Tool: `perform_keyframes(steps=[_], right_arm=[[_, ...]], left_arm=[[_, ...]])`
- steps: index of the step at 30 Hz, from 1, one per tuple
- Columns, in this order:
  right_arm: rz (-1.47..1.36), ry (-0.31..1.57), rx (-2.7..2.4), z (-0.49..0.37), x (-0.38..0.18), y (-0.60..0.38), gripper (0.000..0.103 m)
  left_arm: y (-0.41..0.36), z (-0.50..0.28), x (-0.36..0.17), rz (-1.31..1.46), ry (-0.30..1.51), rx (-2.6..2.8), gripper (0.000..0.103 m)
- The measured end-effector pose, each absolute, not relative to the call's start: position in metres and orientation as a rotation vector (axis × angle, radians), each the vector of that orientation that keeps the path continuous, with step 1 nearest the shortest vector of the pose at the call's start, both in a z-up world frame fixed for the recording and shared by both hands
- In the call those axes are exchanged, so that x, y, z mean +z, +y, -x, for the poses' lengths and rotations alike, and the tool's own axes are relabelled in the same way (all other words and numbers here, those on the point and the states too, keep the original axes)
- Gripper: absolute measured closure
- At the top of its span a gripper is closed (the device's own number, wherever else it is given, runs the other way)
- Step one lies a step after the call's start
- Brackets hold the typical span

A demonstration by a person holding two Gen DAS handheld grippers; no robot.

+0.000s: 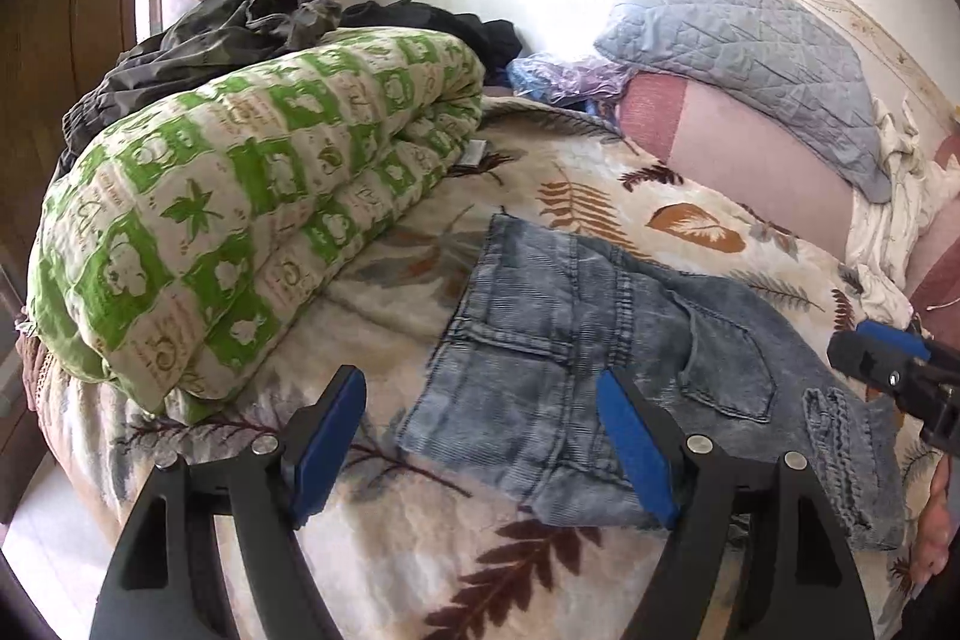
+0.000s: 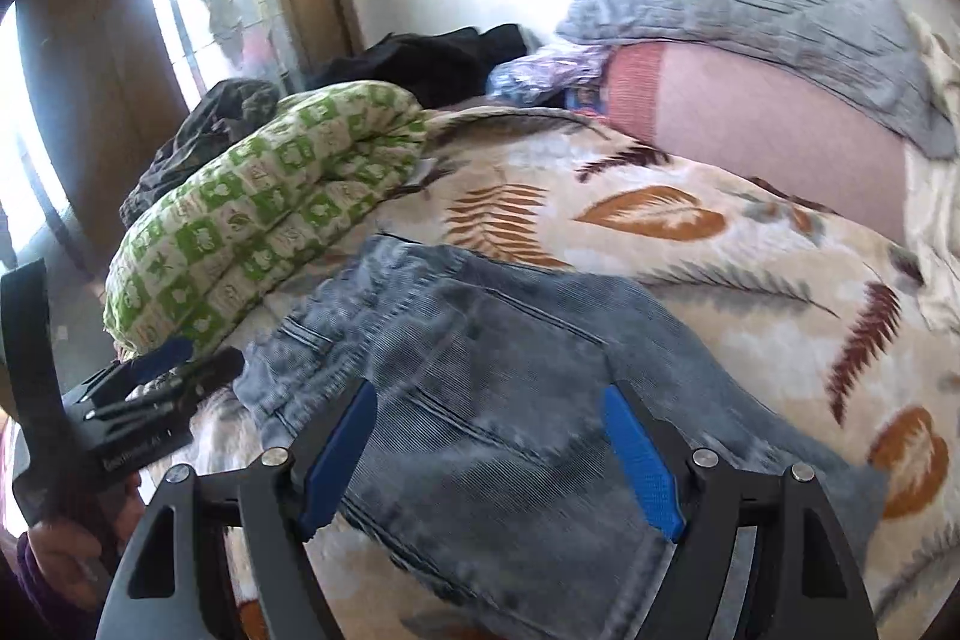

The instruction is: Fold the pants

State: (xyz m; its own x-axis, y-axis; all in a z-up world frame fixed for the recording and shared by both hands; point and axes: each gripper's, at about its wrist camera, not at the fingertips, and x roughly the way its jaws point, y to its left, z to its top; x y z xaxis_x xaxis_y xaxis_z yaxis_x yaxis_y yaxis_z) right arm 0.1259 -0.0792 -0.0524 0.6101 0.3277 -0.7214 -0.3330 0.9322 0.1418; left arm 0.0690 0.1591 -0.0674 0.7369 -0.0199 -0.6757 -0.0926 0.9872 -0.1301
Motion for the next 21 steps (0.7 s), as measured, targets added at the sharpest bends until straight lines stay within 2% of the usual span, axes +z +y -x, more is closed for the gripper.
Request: perform_keyframes(steps=[13, 21], right_arm=[[0.12, 0.839, 0.494, -0.173, -0.048, -0.008, 0.022], [0.168, 0.938, 0.524, -0.23, -0.069, 0.032, 0.022]], left_arm=[[0.182, -0.086, -0.092, 0.185, 0.845, 0.099, 0.023], [0.191, -0.093, -0.104, 0.258, 0.881, 0.121, 0.023]])
